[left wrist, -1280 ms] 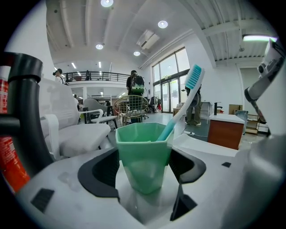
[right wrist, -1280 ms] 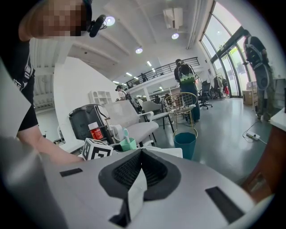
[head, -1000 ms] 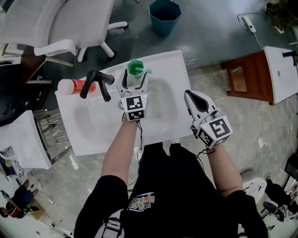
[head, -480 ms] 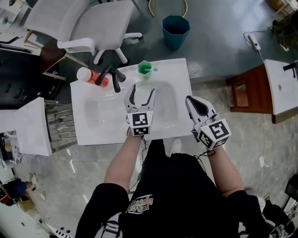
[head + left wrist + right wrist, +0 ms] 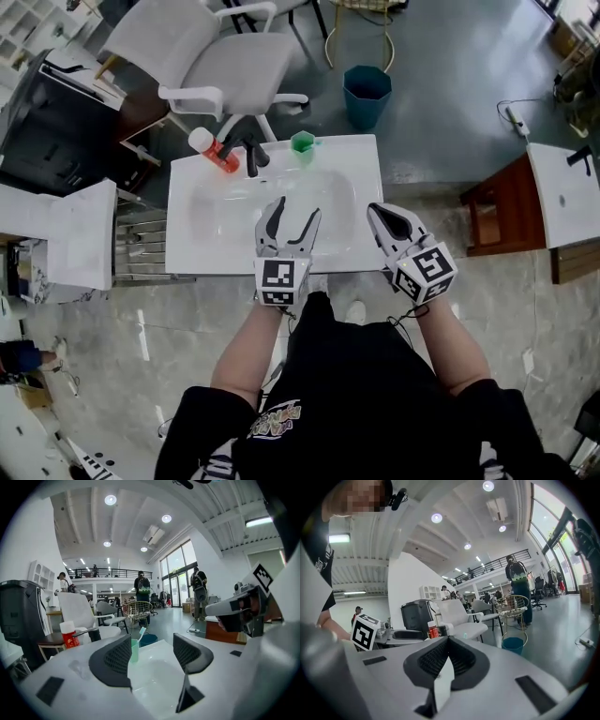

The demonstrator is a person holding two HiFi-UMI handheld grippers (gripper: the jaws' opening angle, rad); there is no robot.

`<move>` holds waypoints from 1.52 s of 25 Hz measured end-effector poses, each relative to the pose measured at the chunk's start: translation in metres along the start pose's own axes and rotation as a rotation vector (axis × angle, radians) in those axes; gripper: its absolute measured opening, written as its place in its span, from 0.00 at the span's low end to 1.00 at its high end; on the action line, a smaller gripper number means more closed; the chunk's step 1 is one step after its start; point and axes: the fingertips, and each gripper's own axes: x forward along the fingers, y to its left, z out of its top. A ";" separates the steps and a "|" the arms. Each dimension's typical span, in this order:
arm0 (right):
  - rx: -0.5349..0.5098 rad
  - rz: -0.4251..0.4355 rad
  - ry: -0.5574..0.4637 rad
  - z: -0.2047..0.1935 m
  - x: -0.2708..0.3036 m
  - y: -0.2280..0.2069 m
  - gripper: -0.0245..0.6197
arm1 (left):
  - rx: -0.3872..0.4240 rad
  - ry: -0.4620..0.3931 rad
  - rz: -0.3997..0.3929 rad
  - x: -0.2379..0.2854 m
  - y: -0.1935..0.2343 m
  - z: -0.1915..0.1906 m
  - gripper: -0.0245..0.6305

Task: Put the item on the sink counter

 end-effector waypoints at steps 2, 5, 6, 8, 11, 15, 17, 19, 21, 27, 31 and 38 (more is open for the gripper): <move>-0.011 0.023 -0.009 0.003 -0.009 0.008 0.12 | 0.008 -0.016 0.024 -0.021 -0.008 0.010 0.34; -0.028 0.060 -0.015 0.003 -0.021 0.020 0.12 | 0.007 -0.024 0.055 -0.052 -0.020 0.018 0.14; -0.035 0.073 -0.015 0.002 -0.024 0.025 0.12 | 0.004 -0.021 0.063 -0.062 -0.024 0.019 0.11; -0.049 0.096 -0.018 0.001 -0.029 0.033 0.12 | -0.001 -0.019 0.076 -0.080 -0.031 0.021 0.08; -0.057 0.122 -0.027 0.002 -0.035 0.047 0.12 | -0.009 -0.016 0.093 -0.103 -0.039 0.023 0.08; -0.060 0.149 -0.039 0.004 -0.042 0.067 0.12 | -0.038 -0.009 0.112 -0.128 -0.048 0.023 0.08; -0.058 0.155 -0.046 0.005 -0.046 0.074 0.12 | -0.059 -0.009 0.108 -0.137 -0.052 0.022 0.08; -0.053 0.152 -0.051 0.004 -0.049 0.080 0.12 | -0.087 -0.005 0.089 -0.145 -0.058 0.019 0.07; -0.048 0.144 -0.055 0.002 -0.052 0.085 0.12 | -0.107 0.001 0.071 -0.152 -0.063 0.015 0.07; -0.034 0.110 -0.038 -0.011 -0.060 0.096 0.12 | -0.122 -0.010 0.044 -0.168 -0.061 0.011 0.07; -0.027 0.087 -0.011 -0.024 -0.061 0.109 0.12 | -0.109 -0.020 0.022 -0.178 -0.056 0.008 0.07; -0.036 0.052 0.003 -0.030 -0.059 0.145 0.12 | -0.107 -0.021 -0.032 -0.199 -0.042 -0.003 0.07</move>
